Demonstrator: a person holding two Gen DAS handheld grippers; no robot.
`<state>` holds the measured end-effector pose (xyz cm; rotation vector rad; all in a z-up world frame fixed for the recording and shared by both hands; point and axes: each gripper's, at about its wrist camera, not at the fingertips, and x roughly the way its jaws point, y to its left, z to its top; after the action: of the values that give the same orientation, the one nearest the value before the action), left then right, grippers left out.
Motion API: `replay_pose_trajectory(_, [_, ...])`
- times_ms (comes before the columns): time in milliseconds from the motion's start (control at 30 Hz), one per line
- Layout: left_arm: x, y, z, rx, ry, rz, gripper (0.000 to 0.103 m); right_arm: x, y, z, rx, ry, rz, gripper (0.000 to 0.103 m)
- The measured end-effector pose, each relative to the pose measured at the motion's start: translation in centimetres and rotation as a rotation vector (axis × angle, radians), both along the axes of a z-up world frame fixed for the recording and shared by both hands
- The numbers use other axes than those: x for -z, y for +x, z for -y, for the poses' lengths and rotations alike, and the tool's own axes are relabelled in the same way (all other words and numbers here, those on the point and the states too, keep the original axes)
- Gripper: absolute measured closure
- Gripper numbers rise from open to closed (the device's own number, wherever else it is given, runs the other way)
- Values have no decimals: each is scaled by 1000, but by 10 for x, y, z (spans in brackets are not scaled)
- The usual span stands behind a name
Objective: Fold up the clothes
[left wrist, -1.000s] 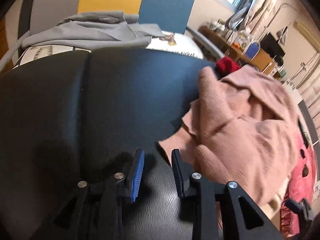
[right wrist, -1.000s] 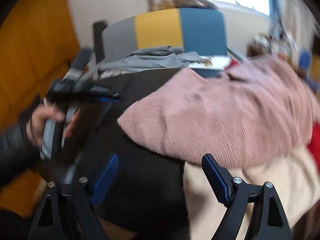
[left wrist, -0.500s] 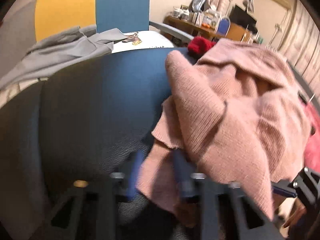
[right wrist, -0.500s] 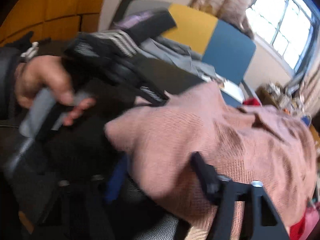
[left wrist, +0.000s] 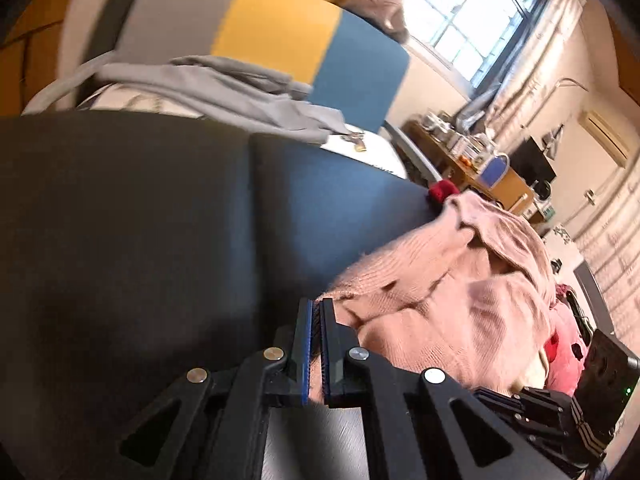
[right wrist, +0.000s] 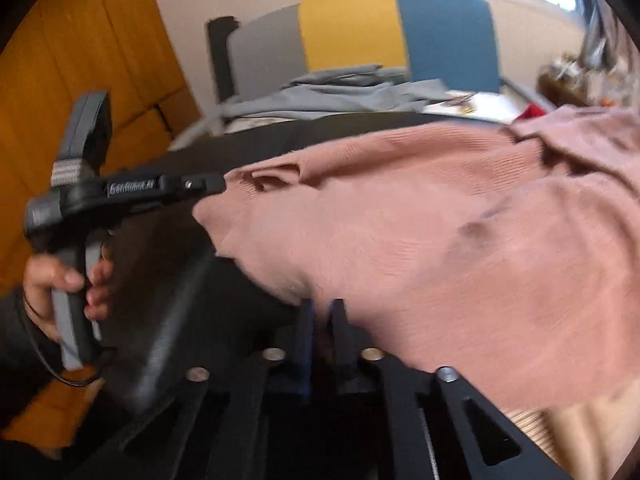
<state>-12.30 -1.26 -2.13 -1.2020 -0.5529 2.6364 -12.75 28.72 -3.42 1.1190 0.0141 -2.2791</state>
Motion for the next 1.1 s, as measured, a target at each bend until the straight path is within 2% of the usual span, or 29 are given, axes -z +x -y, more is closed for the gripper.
replay_pose_trajectory(33, [4,14,7,-12,-26,13,101,0,8,7,-29,-10,10,100])
replay_pose_trajectory(200, [16,66,46,-116,-56,66,101,24,63,47,-182,3,109,101])
replay_pose_trajectory(367, [23,111,72,-197,-91,116,101,30,102,59,-246,40,133,100])
replay_pose_trajectory(500, [19,129,93,-275,-128,147,100,19,95,38,-186,19,131,100])
replay_pose_trajectory(567, [12,132,101,-321,-189,162,100,11,89,24,-140,-5,131,99])
replay_pose_trajectory(600, [8,132,105,-338,-200,164,99,6,83,13,-103,-35,134,96])
replay_pose_trajectory(633, [3,131,107,-345,-197,153,98,2,77,2,-59,-66,132,83])
replay_pose_trajectory(667, [-2,126,105,-333,-195,132,94,-1,71,-9,-13,-95,130,64])
replay_pose_trajectory(733, [-13,118,102,-310,-192,89,87,-10,53,-33,81,-174,123,50])
replay_pose_trajectory(800, [-19,98,79,-219,-209,44,87,-13,37,-59,159,-313,166,44])
replay_pose_trajectory(833, [-21,86,63,-159,-222,20,87,-10,27,-75,222,-424,214,32])
replay_pose_trajectory(867, [-22,74,48,-98,-230,-2,87,-8,20,-86,269,-513,239,23])
replay_pose_trajectory(900, [-21,65,33,-36,-232,-24,87,-6,14,-96,312,-596,260,23])
replay_pose_trajectory(933, [-18,54,18,26,-235,-43,86,-5,7,-96,340,-622,264,22])
replay_pose_trajectory(1000, [-5,24,-14,139,-264,-43,85,-4,-9,-93,391,-652,267,10])
replay_pose_trajectory(1033, [3,9,-29,195,-277,-35,85,-3,-17,-92,416,-667,268,0])
replay_pose_trajectory(1100, [20,1,-46,264,-281,1,85,-2,-32,-89,467,-697,271,0])
